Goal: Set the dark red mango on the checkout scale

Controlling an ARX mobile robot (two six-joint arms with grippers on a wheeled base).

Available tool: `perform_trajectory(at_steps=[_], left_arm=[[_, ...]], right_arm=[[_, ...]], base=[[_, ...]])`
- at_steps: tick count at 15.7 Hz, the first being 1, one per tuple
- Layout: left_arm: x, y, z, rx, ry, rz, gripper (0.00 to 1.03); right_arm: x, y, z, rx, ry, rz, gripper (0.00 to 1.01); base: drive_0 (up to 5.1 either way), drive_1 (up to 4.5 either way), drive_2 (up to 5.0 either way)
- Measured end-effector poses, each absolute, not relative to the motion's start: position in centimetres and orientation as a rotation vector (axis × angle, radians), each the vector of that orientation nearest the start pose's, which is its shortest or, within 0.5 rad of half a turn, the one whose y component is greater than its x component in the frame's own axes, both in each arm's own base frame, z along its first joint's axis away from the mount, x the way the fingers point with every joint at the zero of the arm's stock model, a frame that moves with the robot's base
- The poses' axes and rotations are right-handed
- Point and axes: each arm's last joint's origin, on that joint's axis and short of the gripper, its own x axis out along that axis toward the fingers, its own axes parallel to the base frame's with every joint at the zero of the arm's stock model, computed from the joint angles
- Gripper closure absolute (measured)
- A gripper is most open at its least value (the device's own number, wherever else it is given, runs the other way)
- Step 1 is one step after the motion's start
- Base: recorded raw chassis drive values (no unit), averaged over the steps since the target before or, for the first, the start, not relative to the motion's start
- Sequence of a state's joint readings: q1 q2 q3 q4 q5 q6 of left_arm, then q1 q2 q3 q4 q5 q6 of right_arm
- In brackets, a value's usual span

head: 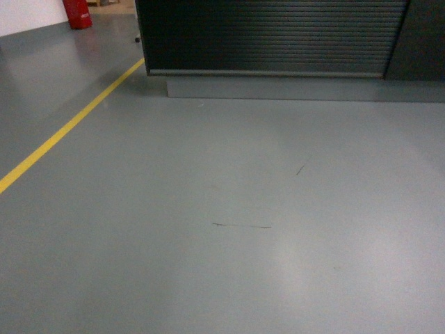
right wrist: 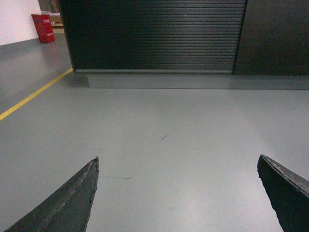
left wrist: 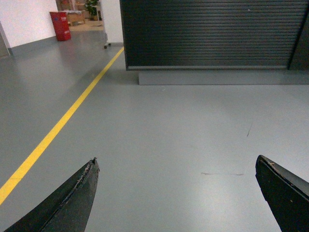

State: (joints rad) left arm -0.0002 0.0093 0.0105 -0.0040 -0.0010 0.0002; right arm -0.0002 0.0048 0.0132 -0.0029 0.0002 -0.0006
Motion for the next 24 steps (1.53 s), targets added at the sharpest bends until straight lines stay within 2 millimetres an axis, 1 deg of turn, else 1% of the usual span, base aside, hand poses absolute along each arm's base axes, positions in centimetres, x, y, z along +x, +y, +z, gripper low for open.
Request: perform_trajectory(at_steps=[9,24], left_arm=[[9.77,0.00,16.59,0.000,0.003,0.001,0.05],[9.76,-0.01,16.59,0.000,0.003,-0.002,0.05]], right_arm=[[9.72,0.00,16.72,-0.001,-0.004,0.000,0.03],[9.72,0.00,16.70,-0.001,-0.002,-0.001,0.03]], base=[[0.0,0.00,0.0],[0.0,4.31,-4.4]])
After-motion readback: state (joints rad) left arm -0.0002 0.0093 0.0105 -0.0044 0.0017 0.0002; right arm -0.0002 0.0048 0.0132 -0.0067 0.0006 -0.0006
